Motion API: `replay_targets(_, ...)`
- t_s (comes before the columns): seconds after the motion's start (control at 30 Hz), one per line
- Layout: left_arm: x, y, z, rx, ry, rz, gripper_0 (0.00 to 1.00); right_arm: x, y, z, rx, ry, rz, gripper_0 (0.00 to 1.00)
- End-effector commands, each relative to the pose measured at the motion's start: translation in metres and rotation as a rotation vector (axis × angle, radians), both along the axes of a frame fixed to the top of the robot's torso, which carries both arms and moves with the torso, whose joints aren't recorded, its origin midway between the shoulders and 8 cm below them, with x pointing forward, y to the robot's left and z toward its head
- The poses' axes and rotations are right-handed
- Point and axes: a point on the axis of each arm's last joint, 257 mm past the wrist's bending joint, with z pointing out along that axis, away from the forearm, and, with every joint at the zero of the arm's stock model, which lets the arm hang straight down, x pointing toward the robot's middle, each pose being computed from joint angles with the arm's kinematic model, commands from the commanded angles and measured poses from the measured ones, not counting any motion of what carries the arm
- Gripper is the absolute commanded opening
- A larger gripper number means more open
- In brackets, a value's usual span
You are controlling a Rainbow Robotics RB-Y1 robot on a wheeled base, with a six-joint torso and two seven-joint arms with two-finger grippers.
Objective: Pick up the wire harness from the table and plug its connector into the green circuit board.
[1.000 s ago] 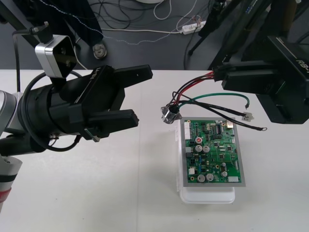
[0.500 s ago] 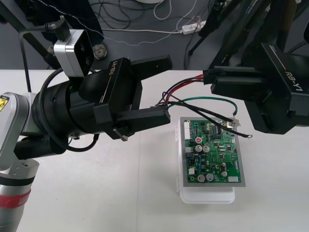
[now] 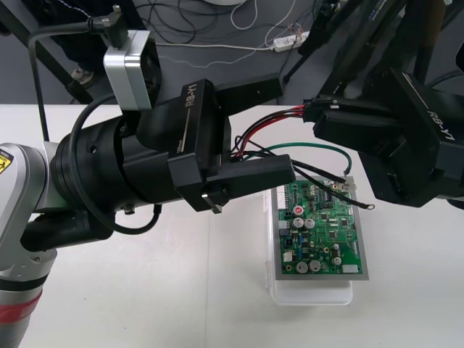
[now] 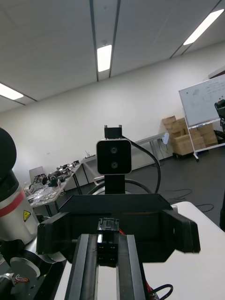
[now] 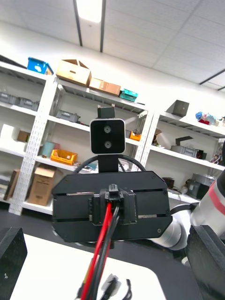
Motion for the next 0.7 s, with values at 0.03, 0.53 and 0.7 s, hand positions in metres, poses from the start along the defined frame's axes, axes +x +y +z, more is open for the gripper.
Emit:
replay_targets(0.03, -0.006, -0.008, 0.014, 0.006, 0.033, -0.002, 1.0, -0.011, -0.001, 0.009, 0.025, -0.067, -0.003, 0.0)
replay_targets(0.53, -0.019, 0.001, 0.016, 0.073, 0.054, -0.023, 1.0, -0.014, -0.001, 0.006, 0.014, -0.07, 0.0, 0.0)
replay_targets(0.7, -0.02, 0.0, 0.02, 0.08, 0.068, -0.037, 1.0, -0.014, -0.001, 0.007, 0.014, -0.072, 0.001, 0.0)
